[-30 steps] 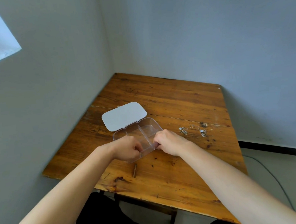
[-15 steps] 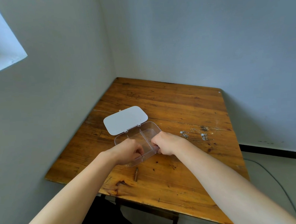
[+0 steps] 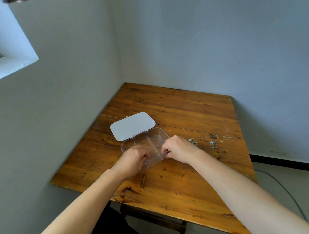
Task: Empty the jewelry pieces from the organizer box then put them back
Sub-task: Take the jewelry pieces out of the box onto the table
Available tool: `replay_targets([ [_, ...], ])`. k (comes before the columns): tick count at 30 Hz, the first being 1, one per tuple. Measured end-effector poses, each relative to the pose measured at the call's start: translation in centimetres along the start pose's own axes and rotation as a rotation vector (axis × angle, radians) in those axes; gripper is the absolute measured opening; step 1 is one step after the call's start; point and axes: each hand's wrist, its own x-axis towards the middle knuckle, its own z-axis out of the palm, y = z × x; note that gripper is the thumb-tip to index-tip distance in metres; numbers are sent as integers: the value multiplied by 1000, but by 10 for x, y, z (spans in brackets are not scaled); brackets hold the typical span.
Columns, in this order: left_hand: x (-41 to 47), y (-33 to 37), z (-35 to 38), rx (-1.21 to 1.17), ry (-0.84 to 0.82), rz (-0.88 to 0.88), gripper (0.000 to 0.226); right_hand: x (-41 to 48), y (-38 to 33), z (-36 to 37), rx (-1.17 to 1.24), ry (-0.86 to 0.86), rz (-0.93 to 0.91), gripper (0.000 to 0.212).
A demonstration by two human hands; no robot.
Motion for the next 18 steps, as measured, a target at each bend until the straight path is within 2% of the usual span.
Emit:
replay_targets([
  [6,1,-4,-9,-58,111,-75,17,-7,4,-10,200,52,50,17],
  [9,-1,-5,-6,-47,80,-90,17,-9,0,-12,191,-38,68,22],
  [13,-6,-3,4,-55,106,-127,16,-2,-9,-5,39,-190,76,34],
  [15,-6,-2,7,-58,135,-141,16,4,-13,-5,-29,-244,83,28],
  [18,-7,0,10,-71,164,-172,16,11,-18,-11,-71,-331,95,9],
])
